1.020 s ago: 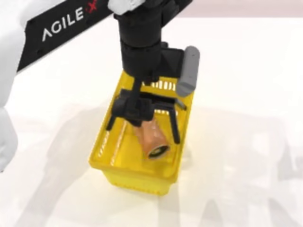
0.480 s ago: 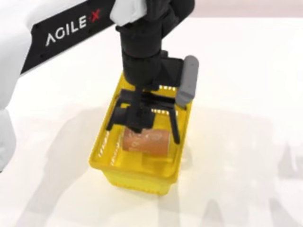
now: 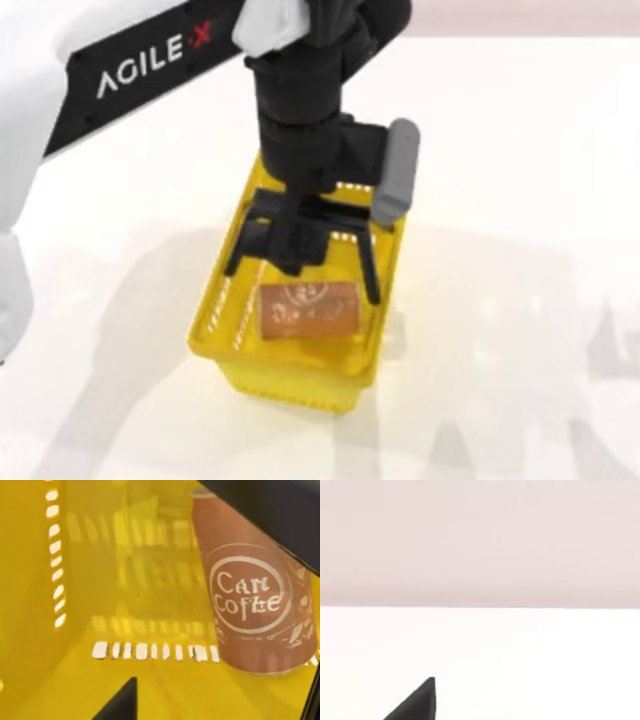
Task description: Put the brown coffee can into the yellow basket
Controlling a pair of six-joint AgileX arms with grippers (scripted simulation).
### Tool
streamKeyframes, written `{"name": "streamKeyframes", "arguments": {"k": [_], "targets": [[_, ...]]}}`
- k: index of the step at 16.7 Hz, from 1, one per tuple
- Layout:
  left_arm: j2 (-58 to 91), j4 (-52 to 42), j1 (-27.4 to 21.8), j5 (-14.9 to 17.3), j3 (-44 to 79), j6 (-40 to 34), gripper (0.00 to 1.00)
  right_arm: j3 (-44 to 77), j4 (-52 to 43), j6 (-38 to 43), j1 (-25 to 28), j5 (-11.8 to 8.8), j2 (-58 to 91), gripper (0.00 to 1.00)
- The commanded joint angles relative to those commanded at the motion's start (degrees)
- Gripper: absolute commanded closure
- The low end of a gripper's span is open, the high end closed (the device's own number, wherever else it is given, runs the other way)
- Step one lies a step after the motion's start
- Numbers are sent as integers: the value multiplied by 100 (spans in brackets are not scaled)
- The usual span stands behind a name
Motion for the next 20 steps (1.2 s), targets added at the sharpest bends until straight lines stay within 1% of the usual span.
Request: {"name": "streamKeyframes", "arguments": {"k": [9, 10, 20], "targets": [[0, 0, 0, 0, 0, 0, 98, 0, 0, 0, 0, 0, 0, 0], [0, 0, 0, 0, 0, 0, 100, 0, 0, 0, 0, 0, 0, 0], [0, 0, 0, 0, 0, 0, 100, 0, 0, 0, 0, 0, 0, 0]]}}
